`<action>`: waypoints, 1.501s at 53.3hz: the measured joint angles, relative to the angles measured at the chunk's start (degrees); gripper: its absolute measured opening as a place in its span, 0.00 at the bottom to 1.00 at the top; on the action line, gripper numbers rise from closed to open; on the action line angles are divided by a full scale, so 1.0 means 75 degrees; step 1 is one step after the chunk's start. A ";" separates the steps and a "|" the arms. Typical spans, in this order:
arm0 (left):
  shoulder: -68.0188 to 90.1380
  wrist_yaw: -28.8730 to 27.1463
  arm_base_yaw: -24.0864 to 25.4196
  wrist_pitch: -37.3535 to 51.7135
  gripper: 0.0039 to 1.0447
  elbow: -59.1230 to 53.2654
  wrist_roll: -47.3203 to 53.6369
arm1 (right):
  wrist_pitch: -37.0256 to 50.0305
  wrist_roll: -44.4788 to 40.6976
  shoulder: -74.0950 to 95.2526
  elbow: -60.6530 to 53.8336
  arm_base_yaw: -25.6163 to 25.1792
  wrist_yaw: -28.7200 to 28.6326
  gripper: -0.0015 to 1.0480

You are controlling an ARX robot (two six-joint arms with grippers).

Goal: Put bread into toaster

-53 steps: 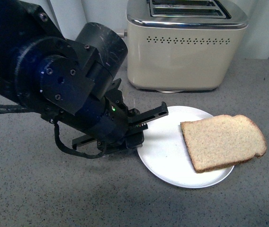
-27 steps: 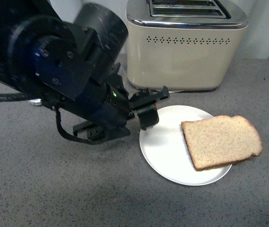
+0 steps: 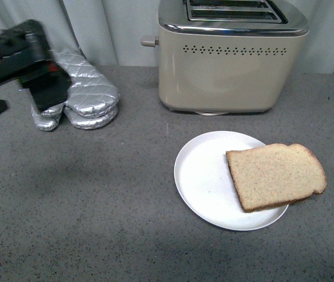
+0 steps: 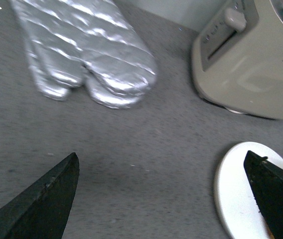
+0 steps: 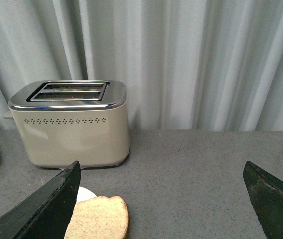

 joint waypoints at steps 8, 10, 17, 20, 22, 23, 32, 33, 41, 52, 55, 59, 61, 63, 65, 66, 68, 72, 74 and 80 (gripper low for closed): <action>-0.1958 -0.1291 0.0184 -0.0344 0.94 -0.1268 0.0621 | 0.0000 0.0000 0.0000 0.0000 0.0000 -0.0003 0.91; -0.2092 -0.1416 0.0251 0.0157 0.91 -0.1588 0.1035 | 0.0000 0.0000 0.0000 0.0000 0.0000 -0.0003 0.91; -0.2311 -0.0495 0.0667 0.3885 0.62 -0.2684 0.2841 | 0.0000 0.0000 0.0003 0.0000 0.0000 -0.0003 0.91; -0.2664 -0.0402 0.0784 0.3853 0.54 -0.2739 0.3034 | 0.0000 0.0000 0.0003 0.0000 0.0000 -0.0003 0.91; -0.2879 -0.0341 0.0854 0.3748 0.48 -0.2801 0.3110 | 0.0000 0.0000 0.0000 0.0000 0.0000 -0.0003 0.91; -0.3042 -0.0306 0.0912 0.3640 0.44 -0.2859 0.3147 | 0.0000 0.0000 0.0000 0.0000 0.0000 0.0000 0.91; -0.3911 -0.0032 0.1174 0.2894 0.19 -0.3127 0.3314 | 0.0000 -0.0003 0.0000 0.0000 0.0000 -0.0003 0.91; -0.4007 0.0006 0.1201 0.2815 0.16 -0.3147 0.3316 | 0.0000 0.0000 0.0000 0.0000 0.0000 -0.0003 0.91; -0.5263 0.0775 0.1865 0.1781 0.03 -0.3290 0.3395 | 0.0000 0.0000 0.0000 0.0000 0.0000 -0.0003 0.91; -0.6344 0.0839 0.2081 0.0845 0.03 -0.3293 0.3401 | 0.0000 0.0000 0.0000 0.0000 0.0000 -0.0003 0.91; -0.6706 0.0836 0.2087 0.0498 0.03 -0.3296 0.3401 | 0.0000 0.0000 0.0000 0.0000 0.0000 -0.0003 0.91; -0.7157 0.0839 0.2087 0.0070 0.03 -0.3296 0.3401 | 0.0000 0.0000 0.0000 0.0000 0.0000 -0.0003 0.91; -0.7373 0.0839 0.2087 -0.0122 0.03 -0.3296 0.3401 | 0.0000 0.0000 0.0000 0.0000 0.0000 -0.0003 0.91; -0.7501 0.0839 0.2087 -0.0239 0.03 -0.3296 0.3401 | 0.0000 0.0000 0.0000 0.0000 0.0000 -0.0003 0.91; -0.7653 0.0839 0.2087 -0.0388 0.03 -0.3296 0.3401 | 0.0000 0.0000 0.0000 0.0000 0.0000 -0.0003 0.91; -0.7729 0.0836 0.2087 -0.0463 0.03 -0.3296 0.3401 | 0.0000 0.0000 0.0000 0.0000 0.0000 -0.0003 0.91; -0.7854 0.0839 0.2087 -0.0589 0.03 -0.3296 0.3401 | 0.0000 0.0000 0.0000 0.0000 0.0000 -0.0003 0.91; -0.8078 0.0839 0.2087 -0.0804 0.03 -0.3296 0.3401 | 0.0000 0.0000 0.0000 0.0000 0.0000 -0.0003 0.91; -0.8212 0.0839 0.2087 -0.0933 0.03 -0.3299 0.3401 | 0.0000 0.0000 0.0000 0.0000 0.0000 -0.0003 0.91; -0.8533 0.0839 0.2087 -0.1247 0.03 -0.3299 0.3401 | 0.0000 0.0000 0.0000 0.0000 0.0000 -0.0003 0.91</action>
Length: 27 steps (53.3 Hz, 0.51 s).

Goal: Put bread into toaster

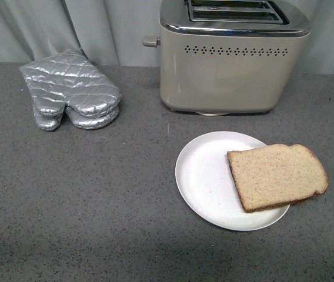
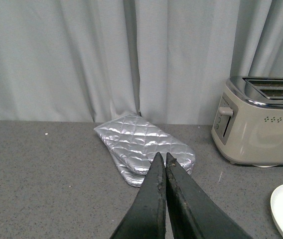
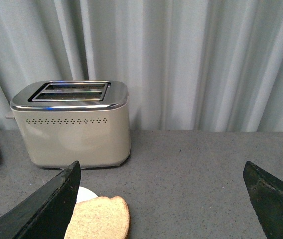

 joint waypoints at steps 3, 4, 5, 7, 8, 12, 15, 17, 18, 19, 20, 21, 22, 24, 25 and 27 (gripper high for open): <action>-0.0140 -0.0003 0.0000 -0.0137 0.03 0.0000 0.0000 | 0.0000 0.0000 0.0000 0.0000 0.0000 0.0000 0.91; -0.0181 0.0000 0.0000 -0.0181 0.03 0.0000 0.0000 | 0.0000 0.0000 0.0000 0.0000 0.0000 0.0000 0.91; -0.0207 0.0000 0.0000 -0.0204 0.03 0.0000 0.0000 | 0.0000 0.0000 0.0000 0.0000 0.0000 0.0000 0.91; -0.0312 0.0000 0.0000 -0.0306 0.03 0.0000 0.0000 | 0.0000 0.0000 0.0000 0.0000 0.0000 0.0000 0.91; -0.0361 -0.0003 0.0000 -0.0356 0.03 0.0000 0.0000 | 0.0000 0.0000 0.0000 0.0000 0.0000 0.0000 0.91; -0.0525 0.0000 0.0000 -0.0519 0.03 0.0000 0.0000 | 0.0000 0.0000 0.0000 0.0000 0.0000 0.0000 0.91; -0.0632 -0.0003 0.0000 -0.0627 0.03 0.0000 0.0000 | 0.0000 0.0000 0.0000 0.0000 0.0000 0.0000 0.91; -0.0702 0.0000 0.0000 -0.0697 0.03 0.0000 0.0000 | 0.0000 0.0000 0.0000 0.0000 0.0000 0.0000 0.91; -0.0731 0.0000 0.0000 -0.0729 0.03 0.0000 0.0000 | 0.0000 0.0000 0.0000 0.0000 0.0000 0.0000 0.91; -0.0772 0.0000 0.0000 -0.0769 0.03 0.0000 0.0000 | 0.0000 0.0000 0.0000 0.0000 0.0000 0.0000 0.91; -0.0793 0.0000 0.0000 -0.0787 0.03 0.0000 0.0000 | 0.0000 0.0000 0.0000 0.0000 0.0000 0.0000 0.91; -0.0828 0.0000 0.0000 -0.0825 0.03 0.0000 0.0000 | 0.0000 0.0000 0.0000 0.0000 0.0000 0.0000 0.91; -0.0848 -0.0003 0.0000 -0.0842 0.03 0.0000 0.0000 | 0.0000 0.0000 0.0000 0.0000 0.0000 0.0000 0.91; -0.0912 -0.0003 0.0000 -0.0906 0.03 0.0000 0.0000 | 0.0000 0.0000 0.0000 0.0000 0.0000 0.0000 0.91; -0.0968 0.0000 0.0000 -0.0962 0.03 0.0000 0.0000 | 0.0000 -0.0003 0.0000 0.0000 0.0000 0.0000 0.91; -0.1139 -0.0003 0.0000 -0.1142 0.03 0.0003 0.0000 | 0.0000 0.0000 0.0000 0.0000 0.0000 0.0000 0.91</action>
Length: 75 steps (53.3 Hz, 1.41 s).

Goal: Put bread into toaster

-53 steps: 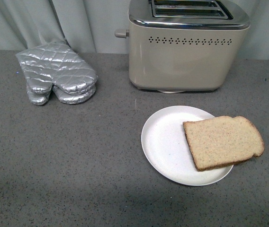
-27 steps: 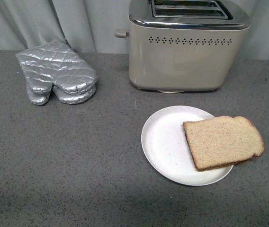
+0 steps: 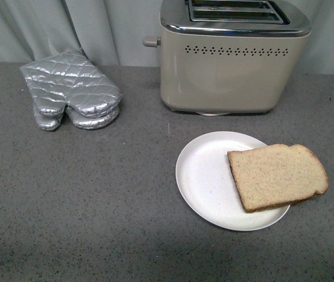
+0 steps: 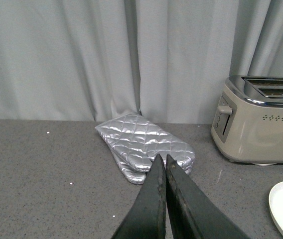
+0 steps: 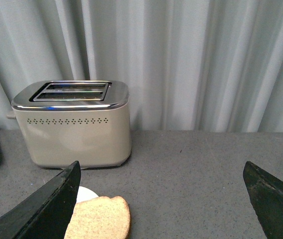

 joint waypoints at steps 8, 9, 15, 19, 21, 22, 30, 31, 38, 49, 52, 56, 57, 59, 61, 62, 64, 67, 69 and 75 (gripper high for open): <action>-0.1131 0.0020 0.0000 -0.1180 0.03 0.0000 0.0003 | 0.0000 0.0000 0.0000 0.0000 0.0000 0.0000 0.91; -0.1139 0.0020 0.0000 -0.1183 0.03 0.0000 0.0003 | 0.0000 -0.0003 0.0000 0.0000 0.0000 0.0000 0.91; -0.1160 0.0017 0.0000 -0.1207 0.03 0.0000 0.0003 | 0.0000 0.0000 0.0000 0.0000 0.0000 0.0000 0.91; -0.1160 0.0020 0.0000 -0.1209 0.03 0.0000 0.0003 | 0.0000 0.0000 0.0000 0.0000 0.0000 0.0000 0.91; -0.1163 0.0020 0.0000 -0.1209 0.03 0.0000 0.0003 | 0.0000 0.0000 0.0000 0.0000 0.0000 0.0000 0.91; -0.1166 0.0017 0.0000 -0.1209 0.03 0.0000 0.0000 | 0.0000 0.0000 0.0000 0.0000 0.0000 0.0000 0.91; -0.1166 0.0020 0.0000 -0.1209 0.29 0.0000 0.0000 | 0.0000 0.0000 0.0000 0.0000 0.0000 0.0000 0.91; -0.1166 0.0017 0.0000 -0.1209 0.34 0.0000 0.0000 | 0.0000 0.0000 0.0000 0.0000 0.0000 0.0000 0.91; -0.1169 0.0020 0.0000 -0.1209 0.63 0.0000 0.0000 | 0.0000 0.0000 0.0000 0.0000 0.0000 0.0000 0.91; -0.1172 0.0020 0.0000 -0.1209 0.94 0.0000 0.0003 | -0.0239 -0.0382 0.0143 0.0073 0.0134 0.0568 0.91; -0.1169 0.0012 0.0000 -0.1209 0.95 0.0000 0.0020 | -0.0137 -0.0901 0.0679 0.0119 0.0163 0.1014 0.91; -0.1174 0.0017 0.0000 -0.1209 0.94 0.0000 0.0020 | 0.0679 -0.1422 0.2084 0.0169 -0.0137 0.0720 0.91; -0.1172 0.0017 0.0000 -0.1209 0.94 0.0000 0.0020 | 0.1000 -0.1466 0.2594 0.0233 -0.0236 0.0530 0.91; -0.1174 0.0017 0.0000 -0.1209 0.94 0.0000 0.0020 | 0.1387 -0.1501 0.3246 0.0341 -0.0335 0.0385 0.91; -0.1172 0.0017 0.0000 -0.1209 0.94 0.0000 0.0020 | 0.1903 -0.1492 0.4132 0.0533 -0.0472 0.0134 0.91; -0.1174 0.0017 0.0000 -0.1209 0.94 0.0000 0.0020 | 0.2197 -0.1486 0.4686 0.0676 -0.0542 0.0003 0.91; -0.1174 0.0017 0.0000 -0.1209 0.94 0.0000 0.0020 | 0.2655 -0.1445 0.5724 0.0988 -0.0670 -0.0256 0.91; -0.1174 0.0015 0.0000 -0.1209 0.94 0.0000 0.0020 | 0.2911 -0.1282 0.7463 0.1629 -0.0851 -0.0752 0.91; -0.1174 0.0017 0.0000 -0.1209 0.94 0.0000 0.0020 | 0.2911 -0.1236 0.8067 0.1859 -0.0901 -0.0927 0.91; -0.1174 0.0017 0.0000 -0.1209 0.94 0.0000 0.0020 | 0.2398 -0.0997 1.0372 0.2935 -0.1023 -0.1775 0.91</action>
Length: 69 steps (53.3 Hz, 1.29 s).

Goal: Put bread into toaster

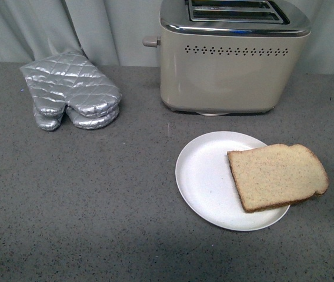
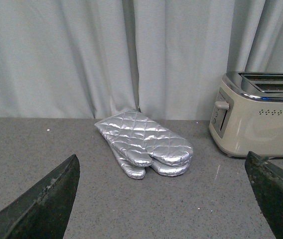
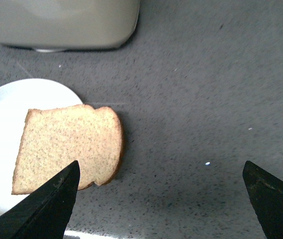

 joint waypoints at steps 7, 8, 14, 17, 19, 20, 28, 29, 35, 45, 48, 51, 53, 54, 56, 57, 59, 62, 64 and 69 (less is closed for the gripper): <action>0.0000 0.0000 0.0000 0.0000 0.94 0.0000 0.0000 | -0.0484 0.0221 0.1658 0.1005 -0.0017 -0.0697 0.91; 0.0000 0.0000 0.0000 0.0000 0.94 0.0000 0.0000 | -0.0519 0.0259 0.1839 0.1107 -0.0017 -0.0772 0.91; 0.0000 0.0000 0.0000 0.0000 0.94 0.0000 0.0000 | -0.0688 0.0609 0.2946 0.1690 -0.0003 -0.1058 0.91; 0.0000 0.0000 0.0000 0.0000 0.94 0.0000 0.0000 | -0.0796 0.0749 0.3305 0.1883 0.0012 -0.1186 0.91; 0.0000 0.0000 0.0000 0.0000 0.94 0.0000 0.0000 | -0.0828 0.0935 0.3608 0.2037 0.0029 -0.1384 0.91; 0.0000 0.0000 0.0000 0.0000 0.94 0.0000 0.0000 | -0.0857 0.1003 0.3719 0.2098 0.0038 -0.1443 0.91; 0.0000 0.0000 0.0000 0.0000 0.94 0.0000 0.0000 | -0.0959 0.1542 0.4648 0.2713 0.0192 -0.2017 0.91; 0.0000 0.0000 0.0000 0.0000 0.94 0.0000 0.0000 | -0.1037 0.1606 0.4782 0.2824 0.0224 -0.2116 0.91; 0.0000 0.0000 0.0000 0.0000 0.94 0.0000 0.0003 | -0.1236 0.1635 0.5208 0.3191 0.0341 -0.2226 0.91; 0.0000 0.0000 0.0000 0.0000 0.94 0.0000 0.0000 | -0.1425 0.1749 0.5625 0.3593 0.0455 -0.2224 0.84; 0.0000 0.0000 0.0000 0.0000 0.94 0.0000 0.0003 | -0.1489 0.1810 0.5703 0.3695 0.0481 -0.2206 0.76; 0.0000 0.0000 0.0000 0.0000 0.94 0.0000 0.0003 | -0.1550 0.1894 0.5761 0.3774 0.0495 -0.2192 0.67; 0.0000 0.0000 0.0000 0.0000 0.94 0.0000 0.0003 | -0.1562 0.1950 0.5791 0.3809 0.0501 -0.2209 0.62; 0.0000 0.0000 0.0000 0.0000 0.94 0.0000 0.0000 | -0.1565 0.1961 0.5796 0.3815 0.0501 -0.2229 0.60; 0.0000 0.0000 0.0000 0.0000 0.94 0.0000 0.0000 | -0.1603 0.2034 0.5811 0.3844 0.0504 -0.2244 0.55; 0.0000 0.0000 0.0000 0.0000 0.94 0.0000 0.0000 | -0.1635 0.2060 0.5820 0.3867 0.0504 -0.2241 0.52; 0.0000 0.0000 0.0000 0.0000 0.94 0.0000 0.0003 | -0.1655 0.2092 0.5829 0.3902 0.0507 -0.2232 0.47; 0.0000 0.0000 0.0000 0.0000 0.94 0.0000 0.0003 | -0.1664 0.2116 0.5840 0.3937 0.0507 -0.2235 0.40; 0.0000 0.0000 0.0000 0.0000 0.94 0.0000 0.0003 | -0.1684 0.2133 0.5840 0.3958 0.0504 -0.2253 0.34; 0.0000 0.0000 0.0000 0.0000 0.94 0.0000 0.0003 | -0.1807 0.2218 0.5805 0.3987 0.0504 -0.2346 0.14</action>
